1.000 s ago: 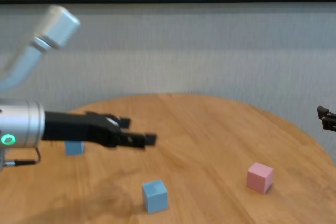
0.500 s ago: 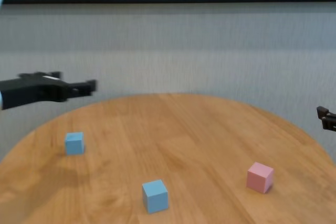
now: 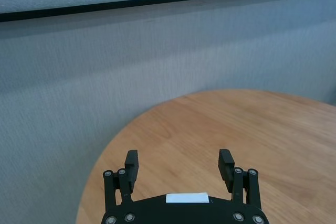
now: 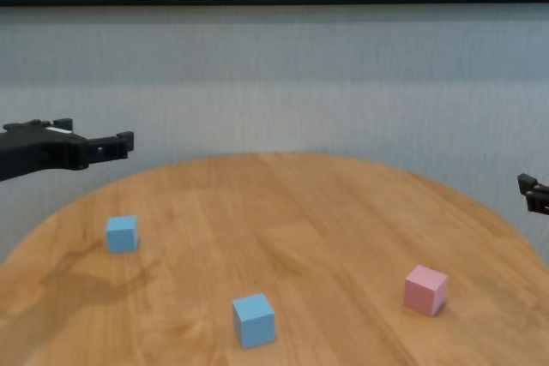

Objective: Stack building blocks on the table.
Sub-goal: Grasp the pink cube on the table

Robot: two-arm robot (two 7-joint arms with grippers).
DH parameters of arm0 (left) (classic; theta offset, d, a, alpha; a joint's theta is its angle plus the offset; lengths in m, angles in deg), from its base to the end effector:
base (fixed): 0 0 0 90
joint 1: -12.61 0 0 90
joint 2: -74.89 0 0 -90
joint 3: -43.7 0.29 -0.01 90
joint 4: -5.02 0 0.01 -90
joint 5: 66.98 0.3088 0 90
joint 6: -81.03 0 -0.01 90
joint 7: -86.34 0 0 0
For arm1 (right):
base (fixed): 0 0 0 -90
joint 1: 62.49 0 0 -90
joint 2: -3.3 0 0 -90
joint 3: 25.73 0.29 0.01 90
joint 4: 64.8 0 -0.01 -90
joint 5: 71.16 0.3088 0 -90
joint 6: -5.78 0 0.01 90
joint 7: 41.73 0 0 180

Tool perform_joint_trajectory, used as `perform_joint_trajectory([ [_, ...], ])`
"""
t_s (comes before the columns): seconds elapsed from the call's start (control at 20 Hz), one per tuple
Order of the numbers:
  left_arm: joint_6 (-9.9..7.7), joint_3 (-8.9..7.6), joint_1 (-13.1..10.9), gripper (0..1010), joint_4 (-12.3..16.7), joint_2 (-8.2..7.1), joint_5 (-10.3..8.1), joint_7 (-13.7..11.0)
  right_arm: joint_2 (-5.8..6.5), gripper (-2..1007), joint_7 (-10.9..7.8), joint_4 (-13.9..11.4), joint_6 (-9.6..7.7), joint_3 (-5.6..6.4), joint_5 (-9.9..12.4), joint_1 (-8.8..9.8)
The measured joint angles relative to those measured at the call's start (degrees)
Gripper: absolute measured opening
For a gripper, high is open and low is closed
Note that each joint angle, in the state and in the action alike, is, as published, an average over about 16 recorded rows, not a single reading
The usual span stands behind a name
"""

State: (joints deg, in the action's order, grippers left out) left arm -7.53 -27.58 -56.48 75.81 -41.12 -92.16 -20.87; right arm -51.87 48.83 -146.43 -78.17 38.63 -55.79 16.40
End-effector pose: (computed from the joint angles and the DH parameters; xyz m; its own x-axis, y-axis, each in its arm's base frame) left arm 0.4174 0.0885 -0.2756 0.4220 0.9041 0.0680 -0.9055 0.4167 0.0799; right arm 0.3568 -0.0823 -0.3002 0.3100 -0.8800 0.3599 0.9501 0.3002 -0.0844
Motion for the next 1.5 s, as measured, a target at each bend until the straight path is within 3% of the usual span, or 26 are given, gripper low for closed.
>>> perform_joint_trajectory([
  [0.2,-0.07,0.25,0.13,1000,-0.05,0.0,0.04,-0.32,0.29,1001,-2.05,-1.74,-2.78,0.52,2.2,0.61],
  [0.45,-0.21,0.62,0.36,1000,-0.13,0.02,0.01,-0.63,0.5,1001,-5.91,-3.97,-8.27,0.85,5.56,1.12],
  [0.7,-0.3,0.85,0.51,999,-0.19,0.04,-0.03,-0.82,0.72,1001,-10.19,-5.43,-13.7,0.17,7.53,1.16],
  [0.85,-0.34,0.95,0.57,999,-0.22,0.05,-0.05,-0.9,0.5,1001,-12.16,-5.19,-15.75,-0.76,7.35,0.58],
  [1.2,-0.39,1.06,0.63,999,-0.25,0.06,-0.08,-0.99,-0.42,1001,-15.18,-2.87,-16.69,-3.27,4.44,-1.14],
  [1.5,-0.42,1.1,0.65,1000,-0.28,0.06,-0.09,-1.04,-1.96,1001,-16.73,-0.63,-16.58,-4.11,2.84,-2.51],
])
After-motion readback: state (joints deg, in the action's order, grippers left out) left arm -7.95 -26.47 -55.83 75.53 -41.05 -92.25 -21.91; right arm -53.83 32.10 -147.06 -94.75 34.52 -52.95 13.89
